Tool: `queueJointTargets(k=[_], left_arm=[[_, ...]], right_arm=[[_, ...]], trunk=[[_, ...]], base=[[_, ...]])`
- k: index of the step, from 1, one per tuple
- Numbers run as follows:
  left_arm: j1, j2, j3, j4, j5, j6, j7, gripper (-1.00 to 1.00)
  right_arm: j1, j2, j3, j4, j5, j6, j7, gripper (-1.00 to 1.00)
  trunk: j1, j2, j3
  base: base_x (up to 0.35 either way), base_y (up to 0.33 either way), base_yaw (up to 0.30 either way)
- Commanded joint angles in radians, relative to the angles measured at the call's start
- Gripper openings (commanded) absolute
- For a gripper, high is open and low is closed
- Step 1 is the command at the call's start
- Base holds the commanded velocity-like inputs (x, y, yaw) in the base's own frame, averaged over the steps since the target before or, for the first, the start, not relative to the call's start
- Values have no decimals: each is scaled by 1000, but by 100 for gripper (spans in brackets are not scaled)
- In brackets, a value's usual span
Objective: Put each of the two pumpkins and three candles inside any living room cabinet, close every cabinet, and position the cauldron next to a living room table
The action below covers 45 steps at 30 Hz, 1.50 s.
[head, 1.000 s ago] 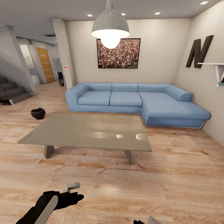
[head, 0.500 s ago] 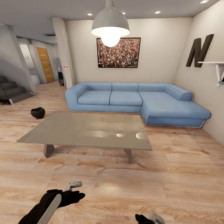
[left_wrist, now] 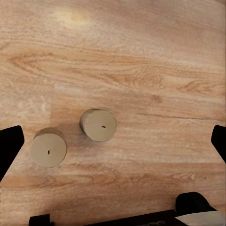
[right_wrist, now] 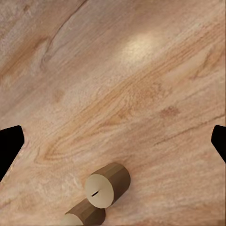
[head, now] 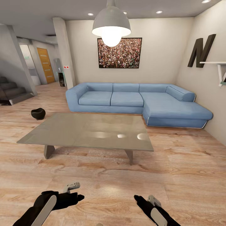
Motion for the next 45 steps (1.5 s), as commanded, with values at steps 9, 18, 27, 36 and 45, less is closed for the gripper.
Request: queueJointTargets(k=[9, 18, 27, 36, 45], left_arm=[[-1, 1, -3, -1, 10, 41, 13, 100], [-1, 1, -4, 0, 11, 37, 16, 100], [-6, -25, 1, 77, -118, -96, 47, 100], [-6, -30, 2, 118, -141, -185, 49, 100], [-6, -36, 0, 121, -140, -182, 47, 100]], right_arm=[[-52, -9, -47, -52, -55, 52, 50, 100], [-147, -15, -13, -235, -70, 590, 478, 100], [-144, -20, 104, -421, -71, 628, 528, 100], [-130, -73, 209, -643, -73, 656, 552, 100], [-129, -80, 213, -643, -73, 656, 550, 100]], trunk=[[31, -56, -26], [65, -119, -54], [100, -182, -82], [134, -245, -111], [169, -308, -139]], base=[[0, 0, 0], [0, 0, 0], [0, 0, 0], [0, 0, 0], [0, 0, 0]])
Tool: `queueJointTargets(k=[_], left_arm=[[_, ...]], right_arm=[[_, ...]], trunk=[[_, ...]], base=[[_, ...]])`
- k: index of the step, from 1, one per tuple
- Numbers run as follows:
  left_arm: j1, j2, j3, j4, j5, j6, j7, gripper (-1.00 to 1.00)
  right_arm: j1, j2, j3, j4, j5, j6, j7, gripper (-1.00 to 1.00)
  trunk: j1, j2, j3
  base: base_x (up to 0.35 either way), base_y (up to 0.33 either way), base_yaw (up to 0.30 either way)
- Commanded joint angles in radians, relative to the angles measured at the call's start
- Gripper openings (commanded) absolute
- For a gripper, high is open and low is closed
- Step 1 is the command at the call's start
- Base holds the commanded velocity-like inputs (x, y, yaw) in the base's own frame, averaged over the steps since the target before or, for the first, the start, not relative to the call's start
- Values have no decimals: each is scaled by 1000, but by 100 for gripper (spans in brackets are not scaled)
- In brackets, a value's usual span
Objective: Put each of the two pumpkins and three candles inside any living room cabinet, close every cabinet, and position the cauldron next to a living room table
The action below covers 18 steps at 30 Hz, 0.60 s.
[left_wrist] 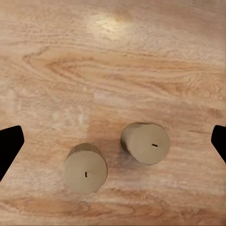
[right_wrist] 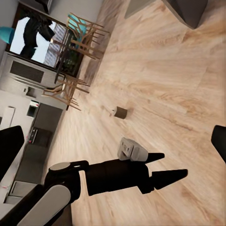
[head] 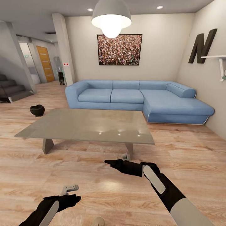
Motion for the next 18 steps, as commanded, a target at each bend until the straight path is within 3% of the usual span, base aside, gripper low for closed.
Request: queueJointTargets(k=[1, 18], left_arm=[[-1, 0, -3, -1, 10, 5, 9, 100], [-8, -2, -1, -3, 16, 61, 6, 100]], right_arm=[[-1, -1, 2, 0, -3, 3, 1, 100], [-1, -1, 1, 6, -5, 3, -1, 100]], trunk=[[4, -8, -4], [69, -127, -57]], base=[[0, 0, 0], [0, 0, 0]])
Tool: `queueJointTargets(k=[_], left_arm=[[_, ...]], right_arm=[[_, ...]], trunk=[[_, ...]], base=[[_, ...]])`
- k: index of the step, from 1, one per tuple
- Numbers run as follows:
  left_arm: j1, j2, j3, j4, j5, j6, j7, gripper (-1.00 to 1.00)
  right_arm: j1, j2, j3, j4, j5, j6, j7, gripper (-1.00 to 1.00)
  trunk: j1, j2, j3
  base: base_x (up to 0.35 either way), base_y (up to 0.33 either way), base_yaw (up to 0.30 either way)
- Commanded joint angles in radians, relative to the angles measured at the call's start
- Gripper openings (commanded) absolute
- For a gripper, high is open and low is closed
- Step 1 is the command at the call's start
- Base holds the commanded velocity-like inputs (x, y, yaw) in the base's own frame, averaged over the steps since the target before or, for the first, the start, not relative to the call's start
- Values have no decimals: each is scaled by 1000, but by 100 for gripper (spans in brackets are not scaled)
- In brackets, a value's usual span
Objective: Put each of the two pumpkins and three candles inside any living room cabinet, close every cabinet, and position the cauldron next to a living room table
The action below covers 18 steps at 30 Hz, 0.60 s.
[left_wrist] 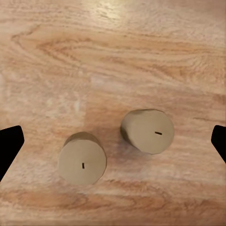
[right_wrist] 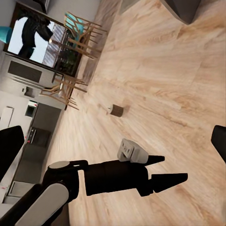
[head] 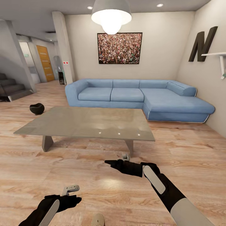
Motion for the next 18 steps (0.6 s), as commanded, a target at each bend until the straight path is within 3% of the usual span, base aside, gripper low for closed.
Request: queueJointTargets(k=[1, 4, 8, 10, 18], left_arm=[[-2, 1, -3, -1, 11, 4, 11, 100], [-2, 1, -2, 0, 11, 6, 24, 100], [-3, -4, 0, 1, 18, 6, 124, 100], [-3, -19, -1, 1, 23, 5, 173, 100], [-7, -31, -1, 13, 29, 4, 189, 100]], right_arm=[[-1, -1, 1, 0, -3, 3, 1, 100], [-1, -1, 1, 1, -3, 3, 1, 100], [-1, -1, 1, 2, -4, 3, 1, 100], [-1, -1, 1, 2, -3, 3, 1, 100], [-1, -1, 1, 2, -3, 3, 1, 100]], trunk=[[4, -8, -4], [15, -29, -14], [31, -57, -26], [38, -71, -32], [69, -127, -57]], base=[[0, 0, 0], [0, 0, 0], [0, 0, 0], [0, 0, 0], [0, 0, 0]])
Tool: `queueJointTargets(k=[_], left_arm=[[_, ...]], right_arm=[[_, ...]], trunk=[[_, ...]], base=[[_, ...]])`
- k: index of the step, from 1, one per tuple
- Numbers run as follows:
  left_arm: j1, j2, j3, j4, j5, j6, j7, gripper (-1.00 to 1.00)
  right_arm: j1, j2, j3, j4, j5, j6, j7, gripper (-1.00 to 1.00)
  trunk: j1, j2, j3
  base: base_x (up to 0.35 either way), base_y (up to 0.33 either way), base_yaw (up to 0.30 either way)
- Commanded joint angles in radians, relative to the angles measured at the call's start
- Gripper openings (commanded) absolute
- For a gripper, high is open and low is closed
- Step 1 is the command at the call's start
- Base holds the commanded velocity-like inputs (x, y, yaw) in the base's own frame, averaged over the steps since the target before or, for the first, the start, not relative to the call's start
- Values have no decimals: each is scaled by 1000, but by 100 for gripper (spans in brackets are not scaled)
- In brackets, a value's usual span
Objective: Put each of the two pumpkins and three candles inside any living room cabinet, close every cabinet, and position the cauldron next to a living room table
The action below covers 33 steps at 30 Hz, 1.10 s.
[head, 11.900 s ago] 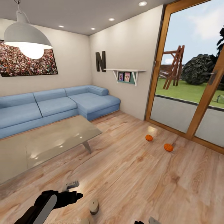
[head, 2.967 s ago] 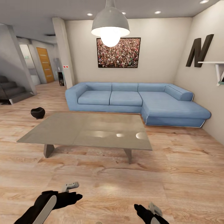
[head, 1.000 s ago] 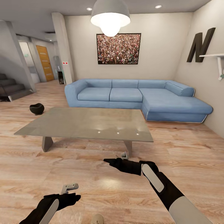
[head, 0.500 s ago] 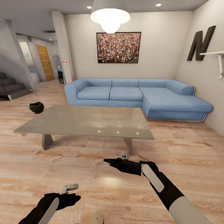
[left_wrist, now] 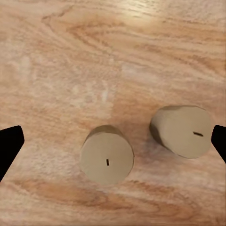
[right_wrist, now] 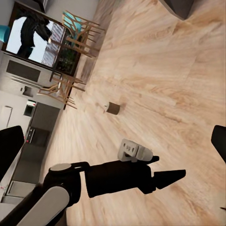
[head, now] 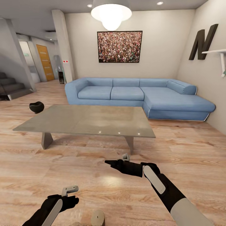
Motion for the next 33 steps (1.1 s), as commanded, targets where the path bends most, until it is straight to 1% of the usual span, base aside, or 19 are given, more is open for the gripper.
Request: queueJointTargets(k=[1, 4, 7, 12, 16, 33], left_arm=[[-8, 1, -3, 5, 11, 2, 9, 100], [-17, 0, -3, 23, 12, 1, 8, 100], [-24, 0, -4, 56, 16, -6, -7, 100], [-34, 5, -5, 69, 16, -9, -41, 100], [-37, 7, -5, 70, 17, -10, -47, 100], [-38, 14, -3, 71, 15, -10, -49, 100]], right_arm=[[-1, -1, 2, 0, -3, 3, 1, 100], [-1, -1, 2, -1, -3, 3, 1, 100], [-1, -1, 2, 0, -3, 3, -3, 100], [-1, -1, 2, -1, -3, 3, -4, 100], [-1, -1, 2, -1, -3, 3, -4, 100], [-1, -1, 2, 2, -3, 3, -4, 100]], trunk=[[4, -8, -4], [15, -29, -14], [27, -50, -23], [46, -85, -39], [61, -113, -51], [69, -117, -117]], base=[[0, 0, 0], [0, 0, 0], [0, 0, 0], [0, 0, 0], [0, 0, 0], [0, 0, 0]])
